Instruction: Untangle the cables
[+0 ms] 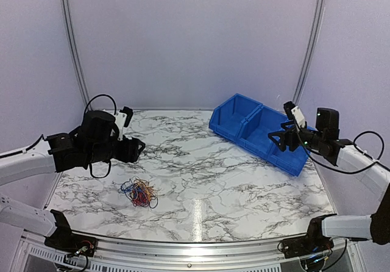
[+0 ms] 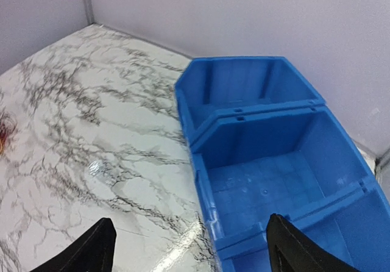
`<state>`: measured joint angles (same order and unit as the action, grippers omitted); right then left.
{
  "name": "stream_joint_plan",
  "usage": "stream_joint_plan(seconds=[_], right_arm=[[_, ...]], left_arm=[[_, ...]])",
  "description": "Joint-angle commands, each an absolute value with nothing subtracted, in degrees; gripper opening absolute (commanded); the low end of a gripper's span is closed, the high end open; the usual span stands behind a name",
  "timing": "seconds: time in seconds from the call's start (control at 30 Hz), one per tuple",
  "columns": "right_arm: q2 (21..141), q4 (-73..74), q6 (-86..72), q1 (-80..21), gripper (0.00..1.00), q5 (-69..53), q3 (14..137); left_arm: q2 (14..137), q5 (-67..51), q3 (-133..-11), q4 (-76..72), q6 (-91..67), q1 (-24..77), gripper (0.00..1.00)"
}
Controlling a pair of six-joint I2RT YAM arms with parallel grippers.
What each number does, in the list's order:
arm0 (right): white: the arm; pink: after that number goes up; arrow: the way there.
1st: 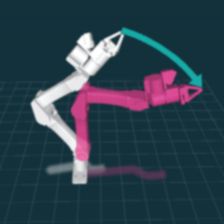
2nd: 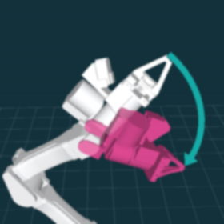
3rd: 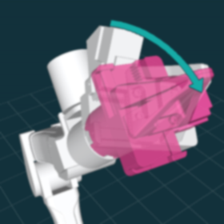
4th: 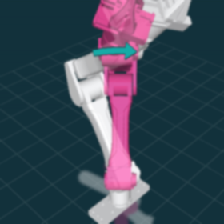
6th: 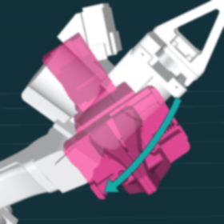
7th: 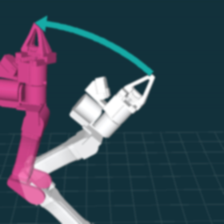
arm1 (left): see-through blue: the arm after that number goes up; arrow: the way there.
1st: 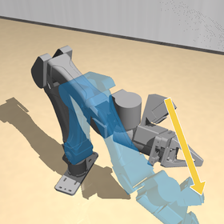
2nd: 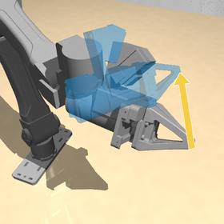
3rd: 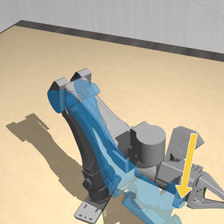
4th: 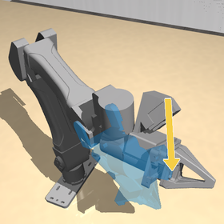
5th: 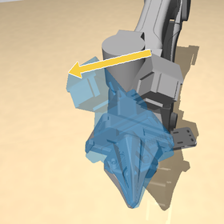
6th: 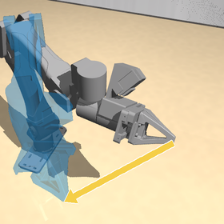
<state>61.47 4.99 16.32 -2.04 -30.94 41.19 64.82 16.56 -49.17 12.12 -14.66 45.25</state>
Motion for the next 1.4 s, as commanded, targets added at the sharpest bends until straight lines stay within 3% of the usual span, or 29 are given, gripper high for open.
stream_joint_plan(seconds=[0.0,0.3,0.47,0.53,0.67,0.77,1.1,1.23,1.37], right_arm=[[63.2,6.8,23.2,-12.2,0.82,-33.1,42.6],[74.5,13.5,32.3,-37.1,0.67,-30.7,49.6],[86.7,16.1,33.6,-47.6,0.61,-28.2,59.8],[91.7,16.6,32.8,-50.6,0.62,-27.6,64.6],[101.2,16.8,29.9,-55.2,0.79,-26.3,74.8],[107.4,18.5,29.4,-57.9,0.84,-25.3,82.0],[122.1,15.2,22.9,-61.3,0.87,-24.5,99.2],[126.2,14.7,21.6,-62.2,0.87,-24.3,103.6],[129.4,15.0,21.1,-62.7,0.84,-24.5,105.7]], left_arm=[[66.6,12.5,-46.4,19.6,-22.4,50.5,0.68],[70.0,9.6,-40.7,24.2,-35.2,55.1,0.58],[66.8,14.0,-37.1,26.4,-47.6,54.1,0.63],[65.2,15.0,-35.1,27.7,-54.0,51.4,0.66],[61.1,13.9,-30.9,27.1,-59.3,44.3,0.67],[58.2,12.7,-29.8,25.5,-59.4,40.5,0.67],[57.4,5.0,-32.2,21.1,-53.5,36.5,0.67],[59.5,4.9,-33.5,22.3,-54.2,35.2,0.54],[63.8,4.3,-34.1,21.8,-53.8,34.2,0.47]])
